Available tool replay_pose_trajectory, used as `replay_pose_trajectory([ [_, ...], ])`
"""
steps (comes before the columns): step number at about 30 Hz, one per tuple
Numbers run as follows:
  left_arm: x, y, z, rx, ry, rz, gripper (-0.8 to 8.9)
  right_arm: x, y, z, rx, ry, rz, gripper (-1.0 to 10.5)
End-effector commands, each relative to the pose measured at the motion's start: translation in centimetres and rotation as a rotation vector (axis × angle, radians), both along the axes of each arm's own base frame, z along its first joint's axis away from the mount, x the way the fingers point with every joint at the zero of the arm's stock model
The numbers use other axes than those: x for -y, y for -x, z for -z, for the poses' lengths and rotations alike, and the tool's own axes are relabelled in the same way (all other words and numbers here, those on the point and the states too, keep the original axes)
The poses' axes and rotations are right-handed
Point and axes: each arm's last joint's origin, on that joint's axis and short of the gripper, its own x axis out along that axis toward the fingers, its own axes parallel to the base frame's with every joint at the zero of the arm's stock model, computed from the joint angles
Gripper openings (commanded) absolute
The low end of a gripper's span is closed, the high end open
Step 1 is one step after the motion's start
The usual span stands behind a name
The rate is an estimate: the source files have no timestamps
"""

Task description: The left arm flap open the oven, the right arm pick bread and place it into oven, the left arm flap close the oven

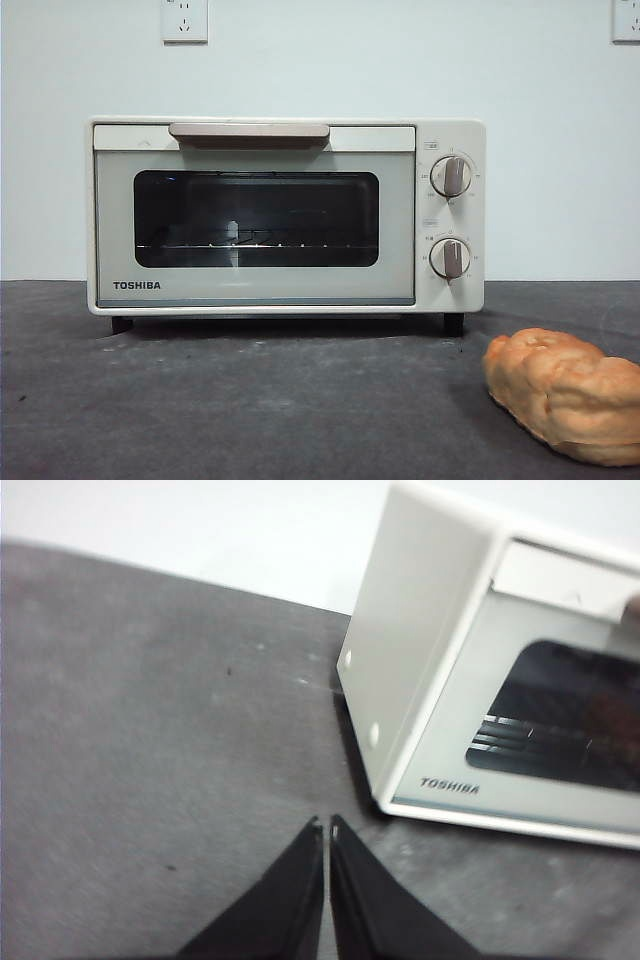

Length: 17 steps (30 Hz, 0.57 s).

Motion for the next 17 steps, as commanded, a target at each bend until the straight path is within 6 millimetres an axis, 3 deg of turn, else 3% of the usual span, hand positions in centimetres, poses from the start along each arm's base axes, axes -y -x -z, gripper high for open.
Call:
replay_pose_trajectory([
  [1,0.0,0.0,0.0,-0.010,0.139,-0.019,0.16,0.0,0.0,-0.1,0.004,-0.089,0.004,0.1],
  [7,0.0,0.5,-2.5,0.047,0.237,-0.021,0.16,0.0,0.4,-2.3,0.062,-0.120,0.001,0.1],
  [17,0.0,2.2,-8.5,0.050,0.203,0.006,0.16,-0.1,2.4,-8.5,0.137,-0.109,-0.004,0.1],
])
